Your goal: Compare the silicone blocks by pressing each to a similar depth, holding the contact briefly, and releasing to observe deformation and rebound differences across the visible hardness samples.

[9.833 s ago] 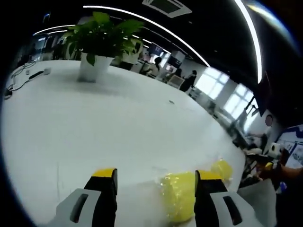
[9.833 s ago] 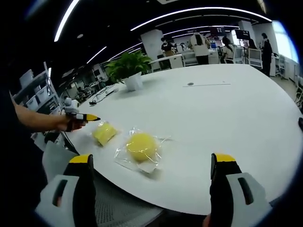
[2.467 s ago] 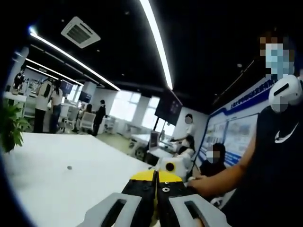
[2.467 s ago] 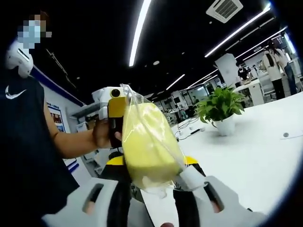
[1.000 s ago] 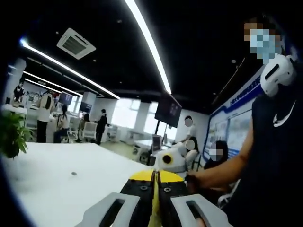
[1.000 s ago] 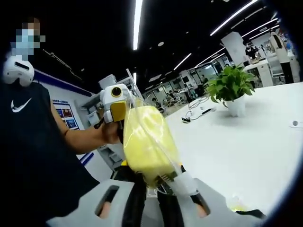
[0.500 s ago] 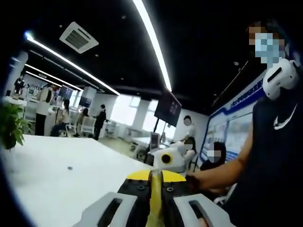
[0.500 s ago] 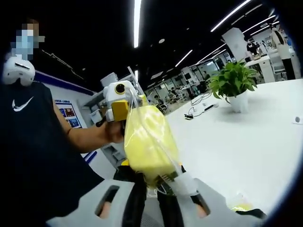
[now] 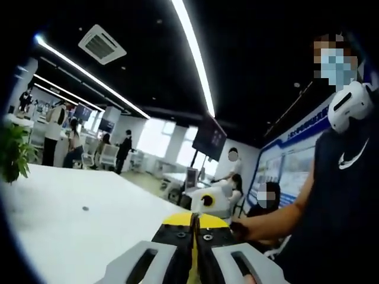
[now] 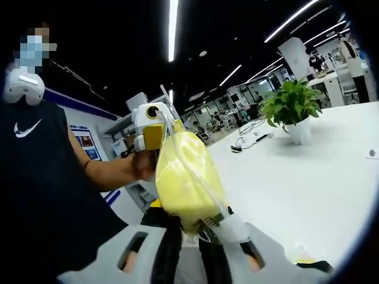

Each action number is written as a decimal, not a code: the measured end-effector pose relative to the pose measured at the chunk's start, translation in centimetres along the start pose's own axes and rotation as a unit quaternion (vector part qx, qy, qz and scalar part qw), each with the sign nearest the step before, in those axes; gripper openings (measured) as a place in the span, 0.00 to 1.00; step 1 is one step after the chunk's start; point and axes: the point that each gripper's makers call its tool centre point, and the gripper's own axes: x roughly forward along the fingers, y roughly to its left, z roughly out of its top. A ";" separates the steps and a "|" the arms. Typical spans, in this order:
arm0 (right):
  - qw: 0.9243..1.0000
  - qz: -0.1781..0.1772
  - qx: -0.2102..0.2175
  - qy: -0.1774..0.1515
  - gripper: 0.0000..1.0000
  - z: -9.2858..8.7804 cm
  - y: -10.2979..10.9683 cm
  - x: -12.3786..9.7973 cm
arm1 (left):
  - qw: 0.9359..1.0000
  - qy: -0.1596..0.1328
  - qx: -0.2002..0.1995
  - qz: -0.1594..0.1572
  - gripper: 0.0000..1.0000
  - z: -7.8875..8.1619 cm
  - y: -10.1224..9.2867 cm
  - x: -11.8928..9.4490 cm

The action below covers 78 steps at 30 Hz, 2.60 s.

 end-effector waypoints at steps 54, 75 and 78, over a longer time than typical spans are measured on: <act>0.995 -0.099 -0.009 -0.011 0.26 -2.6 -2.2 -3.2 | 0.995 -0.044 -0.015 0.084 0.00 -0.1 2.5 -3.2; 0.924 -0.370 -0.098 -0.019 0.96 -3.9 -9.4 -15.5 | 0.985 -0.063 -0.027 0.160 0.00 0.5 6.6 -6.4; 0.919 -0.381 -0.095 0.012 0.96 -6.0 -9.5 -16.3 | 0.984 -0.065 -0.028 0.165 0.00 0.4 7.1 -6.7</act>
